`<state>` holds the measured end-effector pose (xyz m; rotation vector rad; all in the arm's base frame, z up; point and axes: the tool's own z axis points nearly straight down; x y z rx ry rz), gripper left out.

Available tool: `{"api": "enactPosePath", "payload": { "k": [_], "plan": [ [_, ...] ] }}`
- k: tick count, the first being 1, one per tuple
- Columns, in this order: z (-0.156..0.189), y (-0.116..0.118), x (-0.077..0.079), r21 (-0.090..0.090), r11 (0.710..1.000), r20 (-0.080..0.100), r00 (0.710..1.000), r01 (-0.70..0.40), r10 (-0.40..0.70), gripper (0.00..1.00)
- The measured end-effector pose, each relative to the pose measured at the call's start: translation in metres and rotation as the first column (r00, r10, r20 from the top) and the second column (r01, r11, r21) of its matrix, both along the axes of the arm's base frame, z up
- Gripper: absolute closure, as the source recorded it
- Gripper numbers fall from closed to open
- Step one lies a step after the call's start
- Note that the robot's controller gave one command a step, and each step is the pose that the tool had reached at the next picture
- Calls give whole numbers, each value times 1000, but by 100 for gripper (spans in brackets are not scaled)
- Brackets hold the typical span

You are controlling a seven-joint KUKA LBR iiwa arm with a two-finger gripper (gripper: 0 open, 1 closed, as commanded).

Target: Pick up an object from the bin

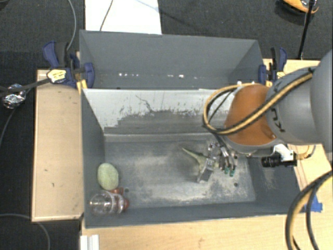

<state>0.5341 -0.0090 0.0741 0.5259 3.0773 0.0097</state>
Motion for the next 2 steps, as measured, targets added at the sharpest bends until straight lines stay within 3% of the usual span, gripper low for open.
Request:
{"api": "enactPosePath", "payload": {
  "k": [2],
  "plan": [
    [23,0,-3,0,1000,-12,1000,-1,1,100]
  ]
}}
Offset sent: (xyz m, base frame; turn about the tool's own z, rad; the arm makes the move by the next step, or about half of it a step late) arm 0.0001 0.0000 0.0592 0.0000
